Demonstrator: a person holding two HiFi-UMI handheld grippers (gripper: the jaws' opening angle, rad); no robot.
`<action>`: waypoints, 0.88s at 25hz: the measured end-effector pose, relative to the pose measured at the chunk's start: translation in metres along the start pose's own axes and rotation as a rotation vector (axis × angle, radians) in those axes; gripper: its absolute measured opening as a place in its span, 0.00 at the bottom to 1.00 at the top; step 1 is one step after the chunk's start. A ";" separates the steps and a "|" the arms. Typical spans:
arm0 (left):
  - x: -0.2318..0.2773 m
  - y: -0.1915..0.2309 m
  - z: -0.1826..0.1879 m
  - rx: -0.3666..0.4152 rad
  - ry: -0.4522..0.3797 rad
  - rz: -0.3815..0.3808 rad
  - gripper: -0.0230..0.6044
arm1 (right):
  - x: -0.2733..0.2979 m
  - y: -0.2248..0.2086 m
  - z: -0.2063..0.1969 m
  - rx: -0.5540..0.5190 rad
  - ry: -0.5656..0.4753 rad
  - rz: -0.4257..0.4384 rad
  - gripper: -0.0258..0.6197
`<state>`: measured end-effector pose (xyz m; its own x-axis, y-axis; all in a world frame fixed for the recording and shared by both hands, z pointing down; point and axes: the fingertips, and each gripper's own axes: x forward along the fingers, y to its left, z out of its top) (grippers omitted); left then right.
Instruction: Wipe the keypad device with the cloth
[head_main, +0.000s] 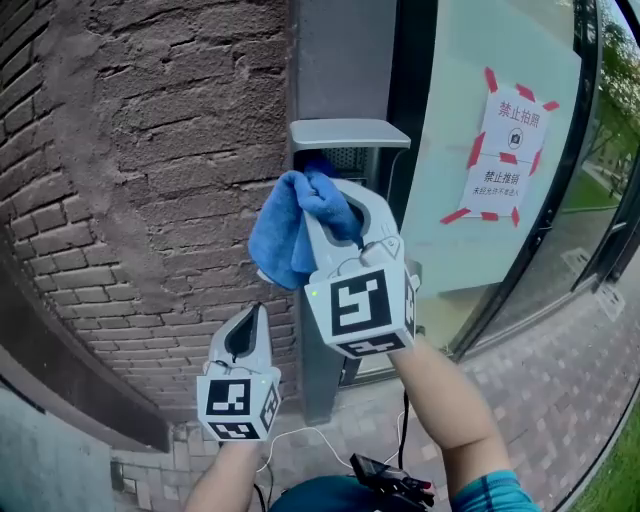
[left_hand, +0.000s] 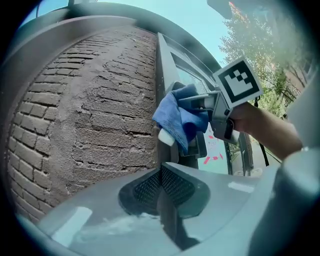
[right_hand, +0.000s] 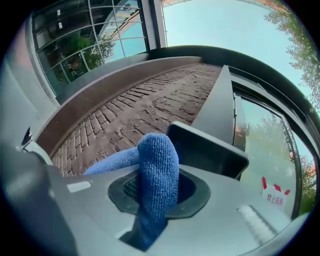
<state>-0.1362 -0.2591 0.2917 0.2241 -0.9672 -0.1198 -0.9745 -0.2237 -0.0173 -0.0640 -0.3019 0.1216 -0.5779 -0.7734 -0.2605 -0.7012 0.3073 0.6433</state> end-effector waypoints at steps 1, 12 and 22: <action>-0.001 0.001 -0.003 -0.003 0.004 0.003 0.02 | -0.002 0.007 -0.010 0.001 0.020 0.011 0.14; -0.003 -0.013 -0.033 -0.030 0.065 -0.040 0.02 | -0.035 0.095 -0.120 0.095 0.249 0.203 0.14; -0.003 -0.018 -0.010 -0.008 0.023 -0.047 0.02 | -0.032 -0.023 -0.006 0.071 0.010 0.003 0.14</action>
<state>-0.1189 -0.2533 0.3026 0.2701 -0.9580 -0.0963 -0.9628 -0.2699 -0.0150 -0.0269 -0.2878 0.1194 -0.5757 -0.7781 -0.2510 -0.7277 0.3477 0.5912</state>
